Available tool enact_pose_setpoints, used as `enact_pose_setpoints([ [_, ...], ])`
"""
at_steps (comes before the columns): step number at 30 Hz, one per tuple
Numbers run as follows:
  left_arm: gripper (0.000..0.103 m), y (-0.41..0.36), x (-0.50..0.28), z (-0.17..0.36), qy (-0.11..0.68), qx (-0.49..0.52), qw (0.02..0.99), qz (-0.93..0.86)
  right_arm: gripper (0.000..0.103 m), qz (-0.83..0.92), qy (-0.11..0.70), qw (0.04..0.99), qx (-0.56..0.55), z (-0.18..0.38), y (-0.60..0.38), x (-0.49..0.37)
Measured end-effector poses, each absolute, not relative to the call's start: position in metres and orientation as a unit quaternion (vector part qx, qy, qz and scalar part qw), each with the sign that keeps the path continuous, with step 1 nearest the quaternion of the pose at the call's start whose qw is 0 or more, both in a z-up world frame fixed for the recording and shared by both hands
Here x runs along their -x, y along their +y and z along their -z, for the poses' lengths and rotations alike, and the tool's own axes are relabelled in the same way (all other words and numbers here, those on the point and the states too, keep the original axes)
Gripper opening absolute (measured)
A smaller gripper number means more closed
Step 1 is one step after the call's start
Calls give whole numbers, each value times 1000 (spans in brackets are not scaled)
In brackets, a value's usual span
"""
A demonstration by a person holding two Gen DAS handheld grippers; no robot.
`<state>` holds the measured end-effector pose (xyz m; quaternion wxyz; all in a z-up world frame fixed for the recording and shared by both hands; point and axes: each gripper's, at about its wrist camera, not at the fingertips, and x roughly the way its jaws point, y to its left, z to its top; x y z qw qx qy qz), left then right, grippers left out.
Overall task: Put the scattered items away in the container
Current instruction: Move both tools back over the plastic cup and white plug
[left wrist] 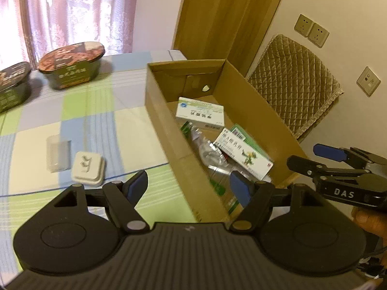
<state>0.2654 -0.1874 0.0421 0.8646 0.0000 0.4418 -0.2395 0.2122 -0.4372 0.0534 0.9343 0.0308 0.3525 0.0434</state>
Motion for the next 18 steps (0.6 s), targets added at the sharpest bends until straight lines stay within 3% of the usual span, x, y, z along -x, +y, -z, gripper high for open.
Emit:
enact_pose_setpoints([
  [13, 80, -108, -196, -43, 442, -11, 875, 195, 81, -73, 369, 925, -49, -69, -370, -148],
  [18, 93, -66, -173, -42, 441, -12, 882, 165, 81, -91, 375, 921, -51, -67, -340, -129],
])
